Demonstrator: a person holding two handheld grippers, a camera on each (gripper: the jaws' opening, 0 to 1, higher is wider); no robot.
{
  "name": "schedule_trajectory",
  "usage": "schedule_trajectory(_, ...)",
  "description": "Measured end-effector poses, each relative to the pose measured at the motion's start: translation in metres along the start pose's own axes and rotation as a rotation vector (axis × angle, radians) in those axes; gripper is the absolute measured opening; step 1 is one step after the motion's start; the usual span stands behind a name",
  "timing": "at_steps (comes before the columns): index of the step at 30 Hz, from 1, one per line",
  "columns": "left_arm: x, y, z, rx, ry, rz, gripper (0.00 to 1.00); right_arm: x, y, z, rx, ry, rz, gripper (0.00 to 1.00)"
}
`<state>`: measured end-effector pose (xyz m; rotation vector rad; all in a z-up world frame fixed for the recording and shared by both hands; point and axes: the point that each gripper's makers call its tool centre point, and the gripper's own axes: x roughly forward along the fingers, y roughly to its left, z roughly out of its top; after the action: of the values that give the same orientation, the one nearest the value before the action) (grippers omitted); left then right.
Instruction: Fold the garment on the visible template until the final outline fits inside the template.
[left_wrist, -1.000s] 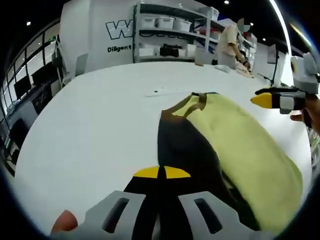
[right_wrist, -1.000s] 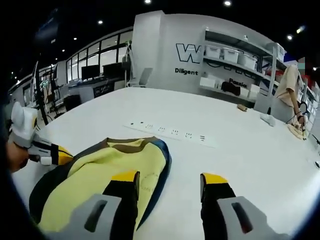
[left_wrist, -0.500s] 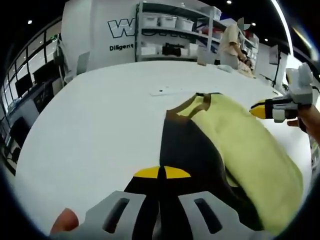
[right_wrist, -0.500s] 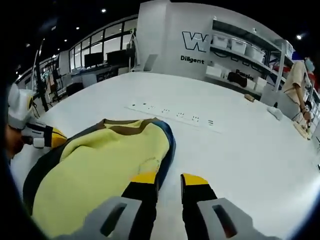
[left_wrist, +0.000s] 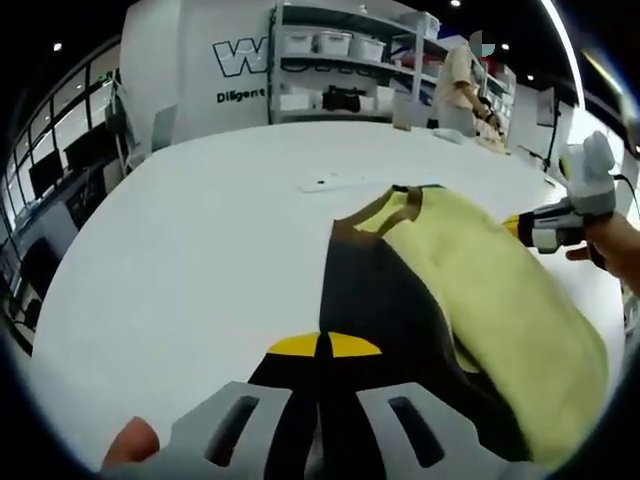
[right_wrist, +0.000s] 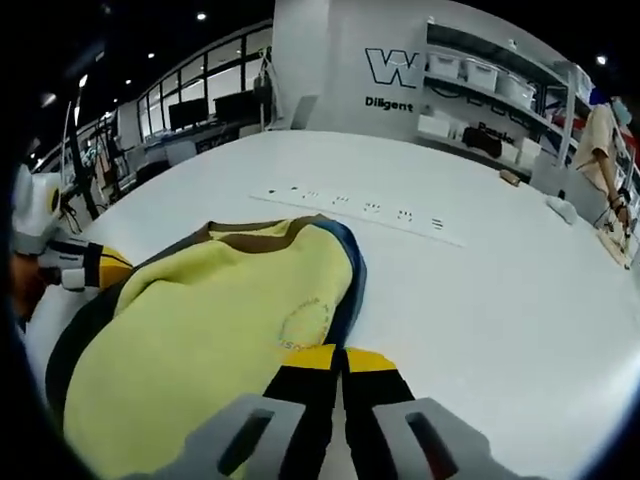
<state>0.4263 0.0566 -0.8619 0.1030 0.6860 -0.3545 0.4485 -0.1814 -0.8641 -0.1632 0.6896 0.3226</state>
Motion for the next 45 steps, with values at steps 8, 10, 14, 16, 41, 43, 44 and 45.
schedule_trajectory(8,0.0,0.006,0.001,0.037,0.006,0.011,0.0,-0.007,-0.006,0.008,-0.04,-0.014,-0.014,0.0)
schedule_trajectory(10,-0.001,0.009,0.001,0.054,0.01,0.017,0.0,-0.01,-0.011,0.011,-0.049,-0.02,-0.022,0.0)
schedule_trajectory(14,0.001,0.013,0.003,0.084,0.011,0.021,0.0,-0.012,-0.018,0.014,-0.056,-0.026,-0.032,0.0)
schedule_trajectory(16,0.003,0.019,0.005,0.117,0.013,0.027,0.0,-0.014,-0.024,0.015,-0.059,-0.027,-0.038,0.0)
schedule_trajectory(41,0.032,0.059,0.033,0.326,0.022,0.057,0.0,-0.021,-0.05,0.007,-0.071,-0.011,-0.062,0.0)
schedule_trajectory(43,0.035,0.061,0.036,0.344,0.019,0.057,0.0,-0.022,-0.051,0.005,-0.065,-0.009,-0.061,0.0)
schedule_trajectory(44,0.036,0.061,0.037,0.353,0.017,0.056,0.0,-0.022,-0.052,0.004,-0.061,-0.008,-0.06,0.0)
schedule_trajectory(45,0.038,0.062,0.039,0.361,0.015,0.058,0.0,-0.022,-0.052,0.003,-0.059,-0.007,-0.06,0.0)
